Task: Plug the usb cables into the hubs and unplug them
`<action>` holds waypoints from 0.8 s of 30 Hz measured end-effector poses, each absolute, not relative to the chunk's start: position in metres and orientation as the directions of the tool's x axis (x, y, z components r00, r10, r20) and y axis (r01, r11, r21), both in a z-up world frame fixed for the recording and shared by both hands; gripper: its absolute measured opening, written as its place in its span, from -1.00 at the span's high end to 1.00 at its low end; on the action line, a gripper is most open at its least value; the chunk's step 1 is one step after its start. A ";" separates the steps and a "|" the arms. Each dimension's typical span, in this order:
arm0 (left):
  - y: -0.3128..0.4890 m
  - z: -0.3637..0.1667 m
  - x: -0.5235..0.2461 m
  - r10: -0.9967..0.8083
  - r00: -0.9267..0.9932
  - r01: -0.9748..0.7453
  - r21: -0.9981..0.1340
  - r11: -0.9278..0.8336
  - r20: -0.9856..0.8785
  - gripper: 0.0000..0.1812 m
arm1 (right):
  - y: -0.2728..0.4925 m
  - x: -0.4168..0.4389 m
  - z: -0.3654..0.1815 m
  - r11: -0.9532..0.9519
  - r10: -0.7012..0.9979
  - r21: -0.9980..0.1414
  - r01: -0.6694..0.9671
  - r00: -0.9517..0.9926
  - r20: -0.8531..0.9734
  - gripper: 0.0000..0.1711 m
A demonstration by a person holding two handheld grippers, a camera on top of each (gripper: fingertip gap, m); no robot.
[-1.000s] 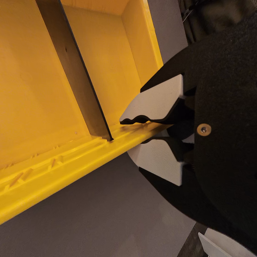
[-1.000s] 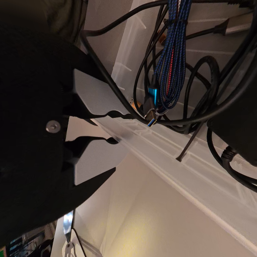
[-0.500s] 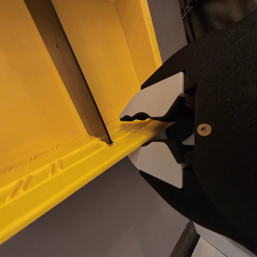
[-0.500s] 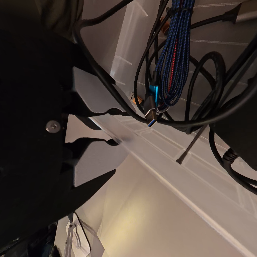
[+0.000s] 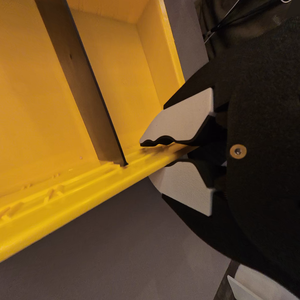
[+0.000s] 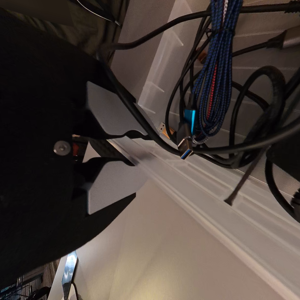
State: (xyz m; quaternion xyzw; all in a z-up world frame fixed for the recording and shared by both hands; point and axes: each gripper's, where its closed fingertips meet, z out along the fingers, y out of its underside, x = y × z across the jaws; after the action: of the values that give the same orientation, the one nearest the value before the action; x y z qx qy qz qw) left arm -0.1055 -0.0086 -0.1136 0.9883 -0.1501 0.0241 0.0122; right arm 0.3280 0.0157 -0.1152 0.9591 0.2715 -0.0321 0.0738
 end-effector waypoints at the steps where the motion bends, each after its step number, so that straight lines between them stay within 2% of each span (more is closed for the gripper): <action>1: -0.011 -0.114 -0.105 -0.308 0.950 -0.309 0.028 -0.951 0.045 0.85 | 0.014 0.328 -0.115 -0.839 0.518 0.129 0.528 0.849 -0.109 0.78; 9: -0.015 -0.113 -0.105 -0.305 0.948 -0.309 0.030 -0.951 0.089 0.87 | 0.011 0.329 -0.112 -0.840 0.511 0.121 0.529 0.846 -0.148 0.79; 16: -0.014 -0.114 -0.114 -0.294 0.951 -0.298 0.031 -0.954 0.099 0.91 | 0.011 0.336 -0.091 -0.854 0.514 0.006 0.521 0.845 -0.149 0.76; 22: -0.006 -0.096 -0.117 -0.318 0.946 -0.312 -0.077 -0.947 0.069 0.89 | 0.011 0.343 -0.063 -0.861 0.506 -0.115 0.496 0.858 -0.085 0.73; 24: -0.006 -0.086 -0.119 -0.319 0.946 -0.310 -0.119 -0.943 0.058 0.87 | 0.012 0.354 -0.052 -0.867 0.483 -0.153 0.475 0.876 -0.015 0.73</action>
State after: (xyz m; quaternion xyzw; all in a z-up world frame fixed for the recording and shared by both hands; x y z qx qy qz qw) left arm -0.1189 -0.0056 -0.0861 0.9849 -0.1596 0.0382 -0.0544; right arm 0.3540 0.0117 -0.0521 0.9657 0.2479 -0.0264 -0.0726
